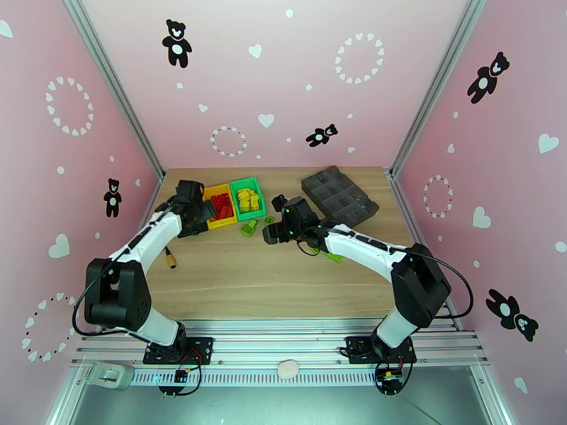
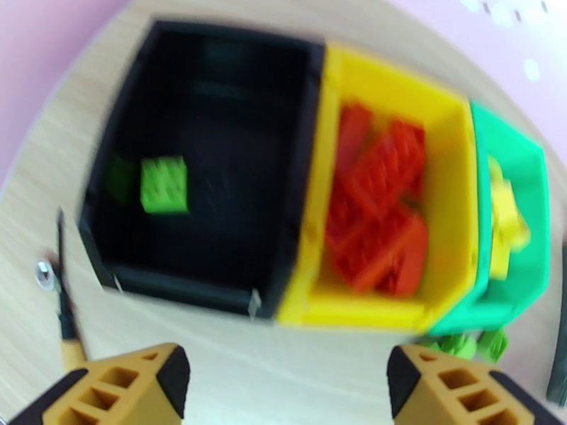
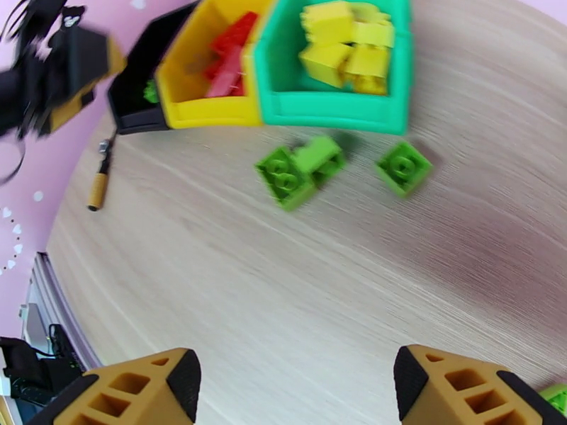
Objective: Sort the legos into containers by color
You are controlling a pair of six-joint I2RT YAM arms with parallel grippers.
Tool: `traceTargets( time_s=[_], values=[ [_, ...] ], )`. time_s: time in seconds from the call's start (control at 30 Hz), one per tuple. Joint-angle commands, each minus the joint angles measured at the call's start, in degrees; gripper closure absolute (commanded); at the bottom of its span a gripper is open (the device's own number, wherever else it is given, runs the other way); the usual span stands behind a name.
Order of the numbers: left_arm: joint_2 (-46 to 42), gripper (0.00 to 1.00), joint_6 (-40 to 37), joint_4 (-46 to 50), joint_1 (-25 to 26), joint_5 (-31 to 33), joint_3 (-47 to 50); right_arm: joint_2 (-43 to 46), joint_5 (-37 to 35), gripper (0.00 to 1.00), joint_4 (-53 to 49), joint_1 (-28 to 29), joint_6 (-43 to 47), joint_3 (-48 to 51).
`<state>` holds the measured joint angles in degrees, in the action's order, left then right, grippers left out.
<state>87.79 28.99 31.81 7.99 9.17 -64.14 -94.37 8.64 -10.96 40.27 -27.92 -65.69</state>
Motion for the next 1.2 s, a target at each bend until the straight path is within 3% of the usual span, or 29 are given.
traceTargets(
  time_s=[0.0, 0.23, 0.5, 1.17],
  values=[
    [-3.10, 0.20, 0.72, -1.93, 3.77, 0.01, 3.54, 2.64, -0.47, 0.22, -1.67, -1.89, 1.18, 1.88],
    [-4.35, 0.15, -0.52, -6.09, 11.54, -2.29, 8.63, 5.01, -0.02, 0.21, -1.52, -5.43, 1.29, 5.79],
    [4.38, 0.13, -4.82, -10.35, 16.89, -5.04, 6.24, 8.25, 0.01, 0.19, -1.43, -6.12, 1.20, 9.59],
    [24.08, 0.17, -11.96, -5.19, 18.30, 0.02, -9.44, 12.76, -0.45, 0.17, -1.69, -6.16, 0.76, 12.17]
  ],
)
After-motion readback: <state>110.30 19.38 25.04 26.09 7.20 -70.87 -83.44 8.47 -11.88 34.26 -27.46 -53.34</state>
